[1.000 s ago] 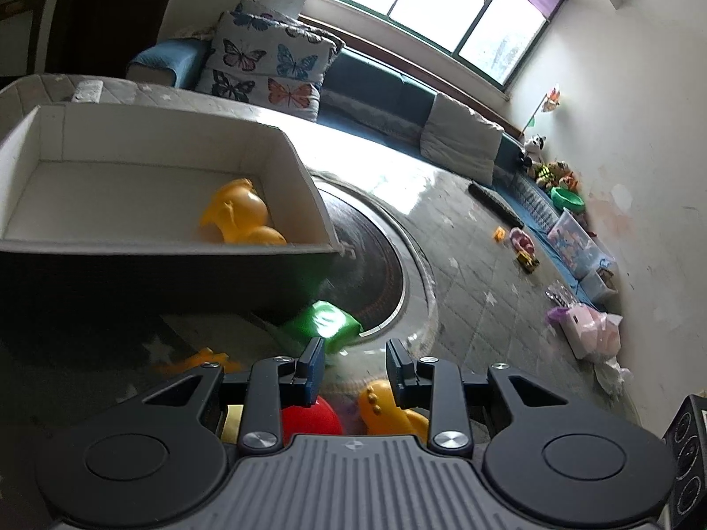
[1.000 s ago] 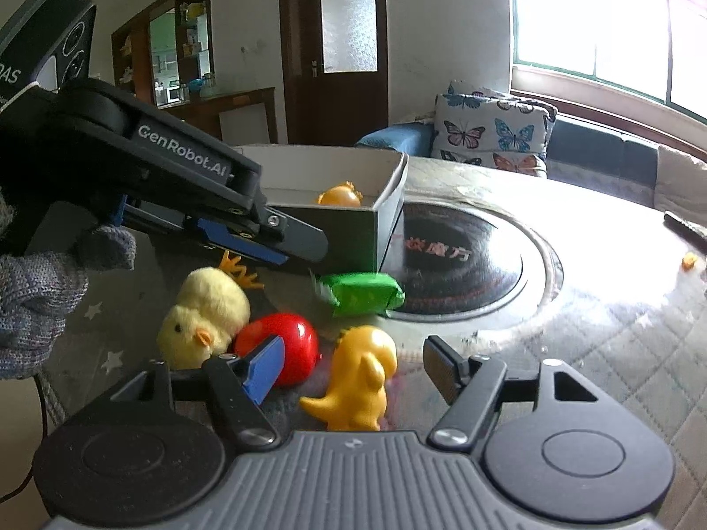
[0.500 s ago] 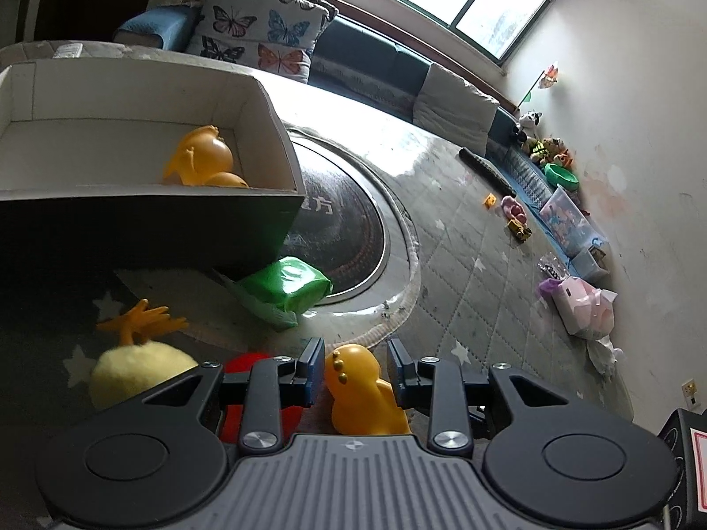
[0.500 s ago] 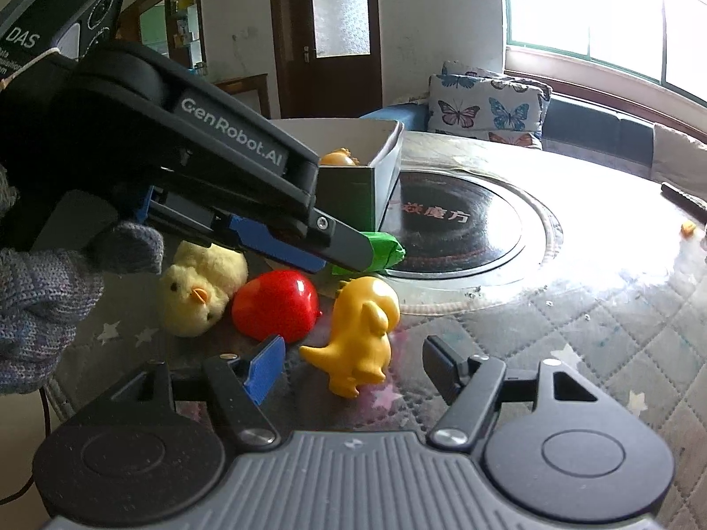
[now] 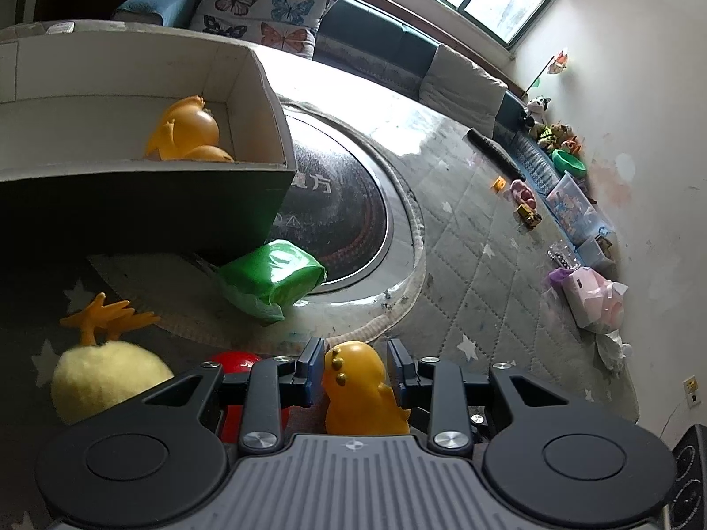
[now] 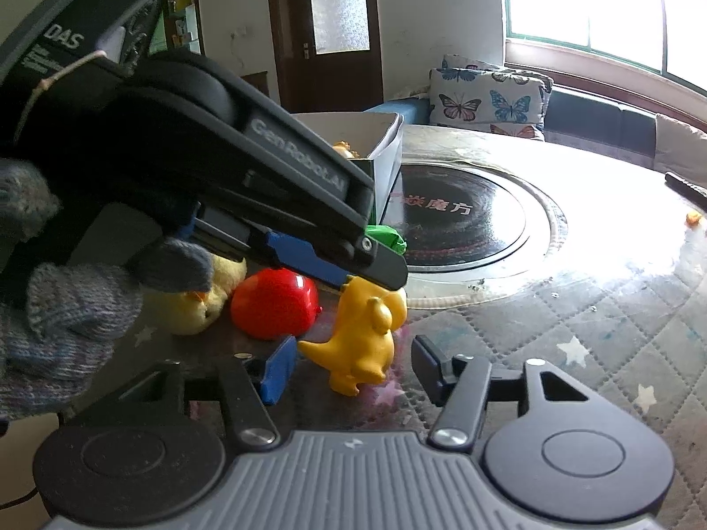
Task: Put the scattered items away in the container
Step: 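Lower left tool onto yellow dinosaur figure and close its fingers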
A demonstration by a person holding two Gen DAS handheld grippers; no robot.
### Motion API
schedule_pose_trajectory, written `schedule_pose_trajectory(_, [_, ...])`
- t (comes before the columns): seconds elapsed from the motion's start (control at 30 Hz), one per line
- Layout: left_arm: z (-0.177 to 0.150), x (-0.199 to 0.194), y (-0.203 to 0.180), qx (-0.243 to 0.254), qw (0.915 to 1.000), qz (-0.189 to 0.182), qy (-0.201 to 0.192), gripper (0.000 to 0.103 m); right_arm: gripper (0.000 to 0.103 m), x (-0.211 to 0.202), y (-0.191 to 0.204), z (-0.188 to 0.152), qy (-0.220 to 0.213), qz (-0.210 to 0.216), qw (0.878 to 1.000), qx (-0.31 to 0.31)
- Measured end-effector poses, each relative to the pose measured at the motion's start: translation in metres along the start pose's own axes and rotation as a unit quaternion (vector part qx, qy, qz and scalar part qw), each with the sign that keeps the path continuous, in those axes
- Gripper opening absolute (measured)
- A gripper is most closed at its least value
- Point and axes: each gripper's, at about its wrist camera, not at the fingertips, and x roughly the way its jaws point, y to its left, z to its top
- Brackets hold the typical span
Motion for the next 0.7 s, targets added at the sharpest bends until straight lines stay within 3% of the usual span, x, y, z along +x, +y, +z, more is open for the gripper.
schedule_pose_trajectory(0.43, [-0.0004, 0.0069, -0.0023, -0.001, 1.0, -0.001, 0.009, 0.035, 0.038, -0.0014, -0.0064, -0.0002, -0.001, 0.003, 1.0, 0.009])
schedule_pose_trajectory(0.7, [-0.0015, 0.0053, -0.004, 0.001, 1.0, 0.001, 0.003, 0.034, 0.038, -0.0014, -0.0051, -0.0018, -0.003, 0.003, 1.0, 0.006])
